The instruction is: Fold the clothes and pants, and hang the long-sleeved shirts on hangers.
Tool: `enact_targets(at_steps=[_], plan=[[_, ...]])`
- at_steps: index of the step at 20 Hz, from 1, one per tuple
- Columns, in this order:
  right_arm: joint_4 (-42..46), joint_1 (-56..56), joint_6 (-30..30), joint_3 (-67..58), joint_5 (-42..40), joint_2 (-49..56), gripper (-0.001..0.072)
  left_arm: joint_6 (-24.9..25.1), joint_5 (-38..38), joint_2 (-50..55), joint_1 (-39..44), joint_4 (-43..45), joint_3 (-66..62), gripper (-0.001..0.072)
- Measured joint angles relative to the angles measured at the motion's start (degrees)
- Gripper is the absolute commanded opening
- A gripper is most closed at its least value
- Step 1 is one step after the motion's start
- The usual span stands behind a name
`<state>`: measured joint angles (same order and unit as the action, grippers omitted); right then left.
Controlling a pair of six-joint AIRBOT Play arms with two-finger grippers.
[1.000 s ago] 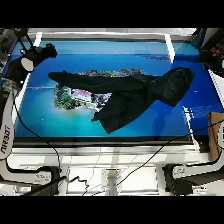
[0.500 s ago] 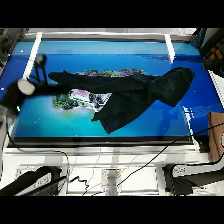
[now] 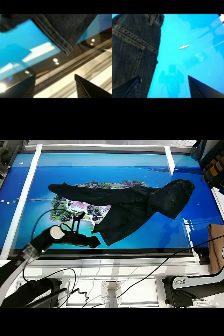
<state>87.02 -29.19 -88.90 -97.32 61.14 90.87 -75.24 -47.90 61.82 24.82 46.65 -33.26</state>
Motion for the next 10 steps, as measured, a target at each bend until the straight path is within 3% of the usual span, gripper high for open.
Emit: enact_targets(at_steps=[10], plan=[[-0.24,0.0,-0.07,-0.02,2.12,0.0,0.064,-2.93,13.2,10.75,8.57,-14.38,1.16,0.0567]])
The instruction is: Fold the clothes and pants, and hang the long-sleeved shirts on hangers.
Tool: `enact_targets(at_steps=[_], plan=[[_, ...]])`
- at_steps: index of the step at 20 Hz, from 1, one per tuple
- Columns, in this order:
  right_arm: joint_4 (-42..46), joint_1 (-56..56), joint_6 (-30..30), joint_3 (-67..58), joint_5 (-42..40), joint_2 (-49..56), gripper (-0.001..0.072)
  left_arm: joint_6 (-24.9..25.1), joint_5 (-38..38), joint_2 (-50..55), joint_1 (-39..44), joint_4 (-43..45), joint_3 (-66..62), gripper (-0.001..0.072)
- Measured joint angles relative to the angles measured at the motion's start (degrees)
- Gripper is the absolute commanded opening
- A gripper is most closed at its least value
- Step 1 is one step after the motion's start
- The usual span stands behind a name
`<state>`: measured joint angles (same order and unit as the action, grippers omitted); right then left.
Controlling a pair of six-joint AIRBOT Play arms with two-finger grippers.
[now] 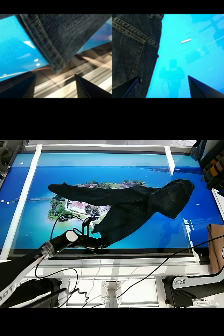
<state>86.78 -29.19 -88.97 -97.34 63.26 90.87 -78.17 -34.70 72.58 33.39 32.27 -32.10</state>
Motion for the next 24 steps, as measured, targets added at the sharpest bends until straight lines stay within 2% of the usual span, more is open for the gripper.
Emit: enact_targets(at_steps=[1,4,7,9,11,14,17,21,23,24], plan=[[0.0,0.0,-0.02,0.0,0.04,0.0,0.064,-0.09,0.81,0.66,0.39,-0.72,-0.02,0.0537],[-0.07,0.0,-0.09,0.0,0.17,0.0,0.0639,-0.28,4.33,1.88,0.94,-2.19,0.0,0.0304],[-0.35,0.0,-0.11,0.0,0.28,0.0,0.064,-0.26,7.82,2.43,1.42,-2.73,-0.48,0.0027],[-0.55,0.0,-0.11,0.0,0.42,0.0,0.0628,-0.09,9.77,2.51,1.95,-3.54,-1.36,0.0024],[-0.59,-0.04,-0.5,0.0,0.57,0.0,0.0514,0.92,11.8,2.45,1.95,-3.78,-3.21,0.0022],[-0.5,-0.11,-2.16,0.0,0.72,-0.02,0.051,4.44,11.41,0.07,-1.31,-1.03,-9.11,0.0022],[-0.31,-0.13,-2.99,0.0,0.79,-0.33,0.051,5.84,6.75,-5.97,-9.35,5.77,-17.84,0.0022],[1.09,-0.15,-3.32,-0.02,1.7,-0.96,0.0508,5.18,0.28,-16.59,-22.36,12.28,-27.02,0.0022],[1.6,-0.15,-3.15,0.0,2.78,-1.07,0.0412,5.11,-2.69,-21.46,-28.35,14.1,-29.07,0.0021],[1.73,-0.22,-2.23,0.0,3.28,-1.14,0.0388,5.09,-4.55,-23.56,-31.21,14.97,-29.73,0.0022]])
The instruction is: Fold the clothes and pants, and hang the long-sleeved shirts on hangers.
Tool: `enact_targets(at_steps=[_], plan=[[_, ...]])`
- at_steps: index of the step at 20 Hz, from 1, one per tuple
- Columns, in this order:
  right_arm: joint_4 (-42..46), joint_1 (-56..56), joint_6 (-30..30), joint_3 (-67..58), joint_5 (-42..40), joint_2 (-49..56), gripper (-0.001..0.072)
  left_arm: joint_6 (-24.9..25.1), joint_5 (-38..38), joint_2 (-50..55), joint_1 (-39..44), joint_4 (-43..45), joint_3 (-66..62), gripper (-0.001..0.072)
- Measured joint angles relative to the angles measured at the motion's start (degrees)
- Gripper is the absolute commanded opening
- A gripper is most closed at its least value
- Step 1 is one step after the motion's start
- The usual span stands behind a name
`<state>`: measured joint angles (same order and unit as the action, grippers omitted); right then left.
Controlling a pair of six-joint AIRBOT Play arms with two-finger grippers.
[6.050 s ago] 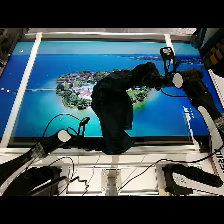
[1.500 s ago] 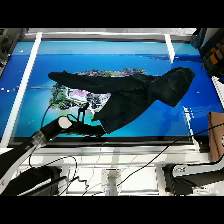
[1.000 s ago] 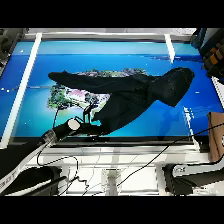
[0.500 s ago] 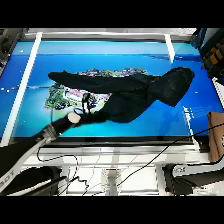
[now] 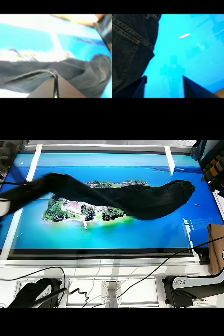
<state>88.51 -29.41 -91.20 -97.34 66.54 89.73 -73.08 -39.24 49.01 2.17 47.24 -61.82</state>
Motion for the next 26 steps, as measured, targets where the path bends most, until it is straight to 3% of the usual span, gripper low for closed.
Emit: enact_targets(at_steps=[5,9,10,12,13,17,25,26], plan=[[0.35,-2.08,4.13,0.07,3.67,-0.04,0.0388,-5.22,-8.81,-4.63,-10.84,8.98,-1.31,0.0022],[-0.72,-5.49,6.45,2.86,5.46,-0.02,0.039,-10.43,-21.79,-4.61,-15.34,22.77,-1.05,0.0022],[-1.84,-6.51,7.23,4.52,5.6,0.2,0.0413,-11.5,-24.74,-4.5,-15.82,26.14,-0.39,0.0022],[-5.81,-8.46,8.92,8.5,5.79,0.96,0.059,-13.62,-28.3,-4.44,-16.48,31.63,1.79,0.0022],[-8.41,-9.27,9.57,10.47,5.53,1.55,0.0591,-14.1,-29.35,-4.37,-16.63,33.55,3.32,0.0022],[-19.26,-10.75,10.93,17.07,1.33,5.49,0.0591,-16.72,-28.06,-4.33,-16.98,37.35,9.33,0.0023],[-44.94,-10.21,11.58,20.52,-17.62,14.16,0.0584,-19.54,-25.77,-4.33,-17.09,39.08,12.85,0.0022],[-48.33,-10.19,12.04,20.59,-19.47,15.23,0.0546,-19.56,-25.53,-4.31,-17.09,39.1,12.92,0.0023]])
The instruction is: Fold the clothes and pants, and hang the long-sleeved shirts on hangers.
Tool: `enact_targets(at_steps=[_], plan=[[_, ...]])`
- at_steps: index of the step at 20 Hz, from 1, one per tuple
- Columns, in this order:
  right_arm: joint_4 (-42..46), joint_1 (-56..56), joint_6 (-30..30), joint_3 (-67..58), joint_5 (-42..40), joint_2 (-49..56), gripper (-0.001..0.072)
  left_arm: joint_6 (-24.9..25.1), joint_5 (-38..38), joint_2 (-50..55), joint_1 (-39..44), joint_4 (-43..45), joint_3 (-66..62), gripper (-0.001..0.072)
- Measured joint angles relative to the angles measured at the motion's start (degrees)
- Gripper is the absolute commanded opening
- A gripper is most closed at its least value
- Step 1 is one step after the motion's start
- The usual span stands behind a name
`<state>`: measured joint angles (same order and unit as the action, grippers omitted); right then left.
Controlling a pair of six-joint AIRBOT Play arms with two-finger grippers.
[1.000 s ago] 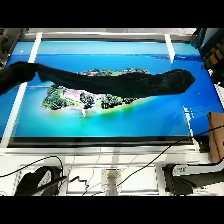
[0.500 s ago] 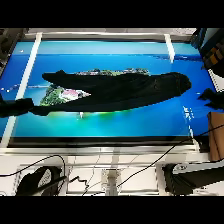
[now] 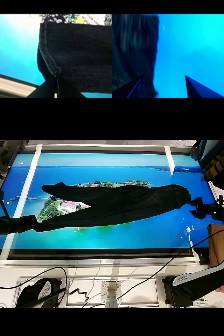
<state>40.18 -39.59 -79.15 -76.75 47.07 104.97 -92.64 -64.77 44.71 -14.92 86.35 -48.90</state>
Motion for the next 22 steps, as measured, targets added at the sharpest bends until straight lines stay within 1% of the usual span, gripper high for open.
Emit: enact_targets(at_steps=[1,2,3,4,8,11,12,13,14,15,19,21,22], plan=[[-3.13,0.07,0.79,0.04,-1.62,0.9,0.0523,0.0,0.35,-0.02,0.0,0.02,0.07,0.0023],[-6.64,0.13,1.73,0.11,-3.1,1.88,0.0448,-0.02,0.66,-0.02,0.0,0.07,0.13,0.0023],[-8.92,0.2,2.73,0.13,-4.24,2.62,0.0428,-0.04,1.11,-0.02,0.0,0.09,0.15,0.0023],[-11.52,0.31,3.65,0.15,-5.46,3.32,0.0377,-0.09,1.64,0.0,0.0,0.11,0.15,0.0023],[-16.2,1.75,5.57,0.02,-9.05,4.68,0.0373,-0.2,3.58,0.04,0.0,0.15,0.35,0.0024],[-16.44,3.82,6.45,-0.98,-10.84,5.03,0.0368,-0.2,4.92,0.04,0.0,0.17,0.83,0.0024],[-15.89,4.68,6.67,-1.62,-11.17,5.11,0.0336,-0.2,5.22,0.04,0.0,0.17,1.05,0.0023],[-15.32,5.46,6.86,-2.34,-11.17,5.2,0.0259,-0.2,5.44,0.07,0.0,0.2,1.27,0.0023],[-14.99,6.23,7.04,-3.28,-11.19,5.2,0.0129,-0.2,5.68,0.13,0.0,0.22,1.49,0.0023],[-14.73,6.8,7.19,-4.09,-11.21,5.16,0.0073,-0.2,5.81,0.26,0.0,0.22,1.64,0.0023],[-13.42,8.07,7.65,-8.46,-9.6,4.5,0.0072,-0.2,7.41,1.81,0.0,0.2,1.95,0.0023],[-11.63,8.31,7.72,-11.58,-7.23,3.26,0.0071,-0.2,10.73,2.97,0.0,-0.5,1.99,0.0021],[-10.27,8.39,7.54,-13.27,-5.81,2.45,0.0071,-0.22,13.75,3.43,0.0,-1.49,1.92,0.002]])
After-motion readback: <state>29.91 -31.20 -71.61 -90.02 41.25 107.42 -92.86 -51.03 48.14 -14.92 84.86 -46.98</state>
